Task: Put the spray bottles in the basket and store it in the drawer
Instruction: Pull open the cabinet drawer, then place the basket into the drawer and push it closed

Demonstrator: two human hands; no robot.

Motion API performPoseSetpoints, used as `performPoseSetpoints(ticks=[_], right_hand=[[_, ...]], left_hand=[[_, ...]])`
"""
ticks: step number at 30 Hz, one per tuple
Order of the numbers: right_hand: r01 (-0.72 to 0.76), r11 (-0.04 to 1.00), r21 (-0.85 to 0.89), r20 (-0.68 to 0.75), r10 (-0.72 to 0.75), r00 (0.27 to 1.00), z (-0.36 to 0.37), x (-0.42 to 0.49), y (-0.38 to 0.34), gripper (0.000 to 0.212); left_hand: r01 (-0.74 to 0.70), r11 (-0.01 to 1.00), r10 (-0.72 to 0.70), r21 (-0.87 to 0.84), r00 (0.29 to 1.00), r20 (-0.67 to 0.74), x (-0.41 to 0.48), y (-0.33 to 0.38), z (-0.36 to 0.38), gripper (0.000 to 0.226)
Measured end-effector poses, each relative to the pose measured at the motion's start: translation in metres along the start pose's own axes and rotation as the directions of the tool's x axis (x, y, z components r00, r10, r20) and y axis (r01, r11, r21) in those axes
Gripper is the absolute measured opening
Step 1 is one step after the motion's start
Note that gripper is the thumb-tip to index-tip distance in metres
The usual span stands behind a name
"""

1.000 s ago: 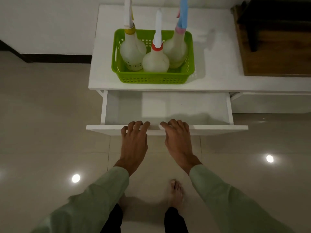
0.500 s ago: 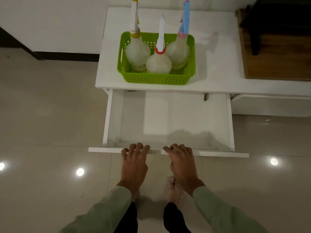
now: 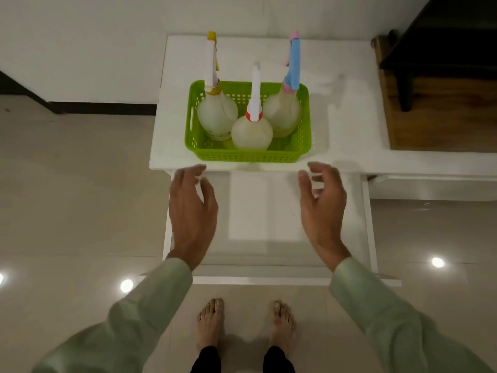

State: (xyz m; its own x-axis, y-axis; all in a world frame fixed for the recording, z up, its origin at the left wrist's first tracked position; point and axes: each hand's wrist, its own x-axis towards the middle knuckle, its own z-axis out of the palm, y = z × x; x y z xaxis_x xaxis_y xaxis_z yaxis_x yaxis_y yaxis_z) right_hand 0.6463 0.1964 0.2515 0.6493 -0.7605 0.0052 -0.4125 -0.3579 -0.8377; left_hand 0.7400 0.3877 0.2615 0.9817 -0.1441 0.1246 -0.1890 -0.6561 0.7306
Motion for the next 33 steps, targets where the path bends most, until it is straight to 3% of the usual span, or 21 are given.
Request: performPoseSetpoints(ticks=[2,4,7,10,13,17,27,33], right_hand=[[-0.036,0.999,0.033,-0.057,0.038,0.998,0.005,0.032,-0.013,0.030],[-0.107,0.994,0.030,-0.010,0.107,0.994,0.012,0.059,-0.020,0.040],[-0.203,0.979,-0.001,0.125,0.202,0.971,0.026,0.092,-0.025,0.053],[-0.254,0.966,-0.045,0.199,0.258,0.946,0.040,0.112,-0.028,0.049],[-0.278,0.953,-0.124,0.200,0.298,0.933,0.048,0.123,-0.027,0.038],[-0.263,0.951,-0.164,0.179,0.291,0.940,0.047,0.126,-0.019,0.042],[-0.136,0.988,-0.069,0.154,0.145,0.977,-0.004,0.036,0.017,0.053],[-0.161,0.986,-0.046,0.193,0.167,0.967,-0.030,-0.031,0.060,0.056]], left_hand=[[0.020,0.999,-0.023,-0.044,0.996,-0.088,0.034,0.005,0.004,0.028],[0.062,0.997,-0.067,-0.054,0.993,-0.094,0.064,0.007,0.012,0.032],[0.177,0.984,-0.177,-0.024,0.984,0.010,0.099,0.003,0.027,0.041],[0.295,0.954,-0.300,0.058,0.945,0.130,0.122,-0.005,0.035,0.042],[0.335,0.936,-0.351,0.111,0.916,0.193,0.134,-0.008,0.036,0.039],[0.350,0.931,-0.363,0.100,0.910,0.198,0.139,-0.013,0.032,0.045],[0.358,0.926,-0.323,-0.117,0.914,0.244,0.033,-0.024,0.000,0.051],[0.406,0.905,-0.351,-0.127,0.881,0.316,-0.047,-0.044,-0.007,0.050]])
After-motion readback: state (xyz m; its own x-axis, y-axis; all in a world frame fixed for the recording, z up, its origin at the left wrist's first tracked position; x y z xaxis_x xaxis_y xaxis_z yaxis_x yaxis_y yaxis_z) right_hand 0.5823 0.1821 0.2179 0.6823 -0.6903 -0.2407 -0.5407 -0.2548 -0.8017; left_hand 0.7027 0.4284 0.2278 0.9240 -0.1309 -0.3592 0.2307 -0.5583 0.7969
